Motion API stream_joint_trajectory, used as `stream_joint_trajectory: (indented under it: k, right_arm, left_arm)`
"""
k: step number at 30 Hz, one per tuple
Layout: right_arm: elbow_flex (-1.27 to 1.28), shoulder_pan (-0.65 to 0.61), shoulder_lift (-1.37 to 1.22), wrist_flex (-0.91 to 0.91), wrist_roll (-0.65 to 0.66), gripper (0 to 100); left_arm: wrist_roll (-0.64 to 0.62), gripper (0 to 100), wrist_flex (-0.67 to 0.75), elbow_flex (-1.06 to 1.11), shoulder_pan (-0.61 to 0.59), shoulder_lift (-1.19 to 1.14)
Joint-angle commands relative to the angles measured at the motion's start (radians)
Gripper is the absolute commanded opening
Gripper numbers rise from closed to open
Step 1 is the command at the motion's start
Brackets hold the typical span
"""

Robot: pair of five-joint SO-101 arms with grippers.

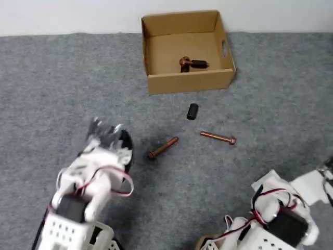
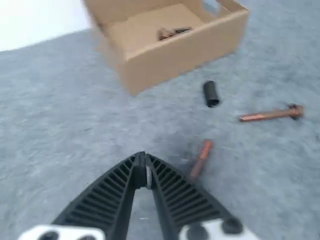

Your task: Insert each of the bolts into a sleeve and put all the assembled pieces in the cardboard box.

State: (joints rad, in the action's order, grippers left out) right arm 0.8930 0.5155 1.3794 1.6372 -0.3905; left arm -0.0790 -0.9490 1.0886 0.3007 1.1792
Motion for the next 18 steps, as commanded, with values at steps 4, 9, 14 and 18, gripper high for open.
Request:
stream_joint_trajectory:
  k: [4, 9, 14, 18]
  right_arm:
    - [0.054, 0.016, 0.07, -0.042, 0.012, 0.8]
    - [0.121, 0.015, 0.163, -0.076, 0.031, 0.8]
    - [0.157, 0.013, 0.263, -0.088, 0.055, 0.8]
    - [0.158, 0.013, 0.282, -0.091, 0.057, 0.8]
  left_arm:
    - [0.129, 1, 0.02, -0.39, 0.106, -0.486]
    - [0.195, 1, 0.014, -0.584, 0.157, -0.756]
    - [0.322, 5, 0.015, -0.736, 0.196, -0.954]
    - [0.351, 10, 0.012, -0.858, 0.226, -1.1]
